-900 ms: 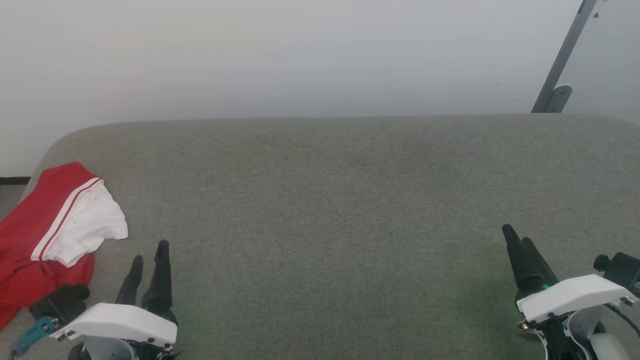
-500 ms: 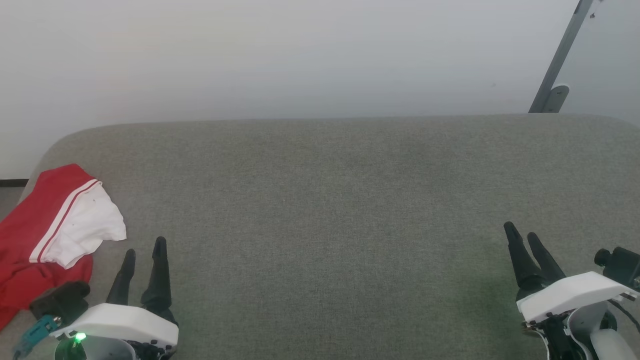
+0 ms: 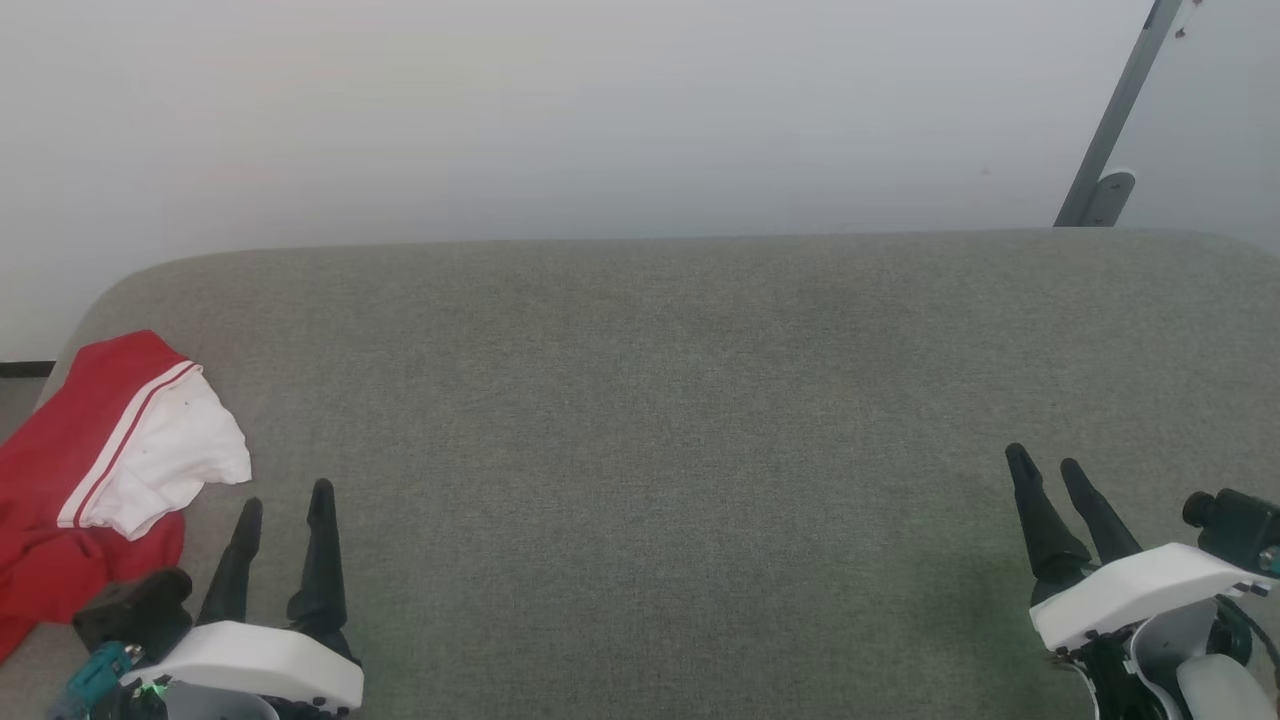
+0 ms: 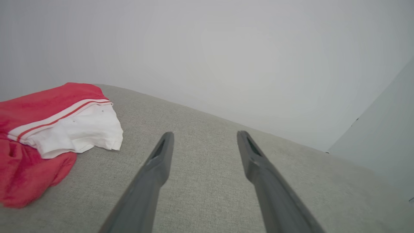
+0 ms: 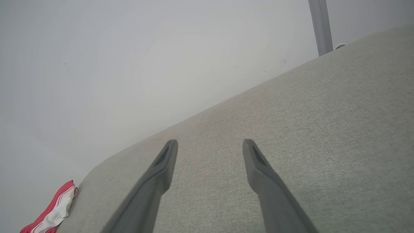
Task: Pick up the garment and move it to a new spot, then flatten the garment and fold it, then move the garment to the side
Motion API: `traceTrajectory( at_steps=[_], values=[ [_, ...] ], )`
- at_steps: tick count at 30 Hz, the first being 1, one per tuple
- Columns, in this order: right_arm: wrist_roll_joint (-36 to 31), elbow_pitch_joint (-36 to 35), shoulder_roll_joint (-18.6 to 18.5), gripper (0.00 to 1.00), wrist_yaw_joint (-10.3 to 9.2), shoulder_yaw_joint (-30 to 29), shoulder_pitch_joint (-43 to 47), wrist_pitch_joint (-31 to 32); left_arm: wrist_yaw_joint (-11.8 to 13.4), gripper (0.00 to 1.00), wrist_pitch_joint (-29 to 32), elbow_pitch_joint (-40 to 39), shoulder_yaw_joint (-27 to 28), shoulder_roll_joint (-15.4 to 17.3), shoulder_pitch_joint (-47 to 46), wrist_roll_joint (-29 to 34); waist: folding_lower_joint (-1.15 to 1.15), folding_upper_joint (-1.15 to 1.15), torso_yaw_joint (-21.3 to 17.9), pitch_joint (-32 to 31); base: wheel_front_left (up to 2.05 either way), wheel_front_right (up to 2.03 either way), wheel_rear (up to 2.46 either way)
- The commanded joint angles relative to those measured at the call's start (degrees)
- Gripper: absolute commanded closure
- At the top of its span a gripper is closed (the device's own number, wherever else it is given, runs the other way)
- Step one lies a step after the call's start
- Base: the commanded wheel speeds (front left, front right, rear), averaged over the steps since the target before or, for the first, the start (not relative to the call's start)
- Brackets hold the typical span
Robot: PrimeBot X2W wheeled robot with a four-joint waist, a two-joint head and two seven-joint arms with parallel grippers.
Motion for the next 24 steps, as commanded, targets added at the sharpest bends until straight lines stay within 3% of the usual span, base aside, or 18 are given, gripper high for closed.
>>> traceTrajectory(
  at_steps=[1,24],
  values=[
    [-1.32,-0.71,-0.46,0.0,0.01,0.2,-0.73,-0.61,-0.03,0.0,-0.53,-0.76,0.16,0.29,0.15,1.56,0.0,0.0,-0.02,-0.02,0.0,0.0,0.0],
    [-9.55,-0.92,-1.86,0.0,0.01,1.46,-0.76,-2.95,-0.47,0.0,-3.36,-2.68,0.78,0.11,1.44,12.81,0.0,0.0,-0.33,-0.12,0.0,0.0,0.0]
  ],
)
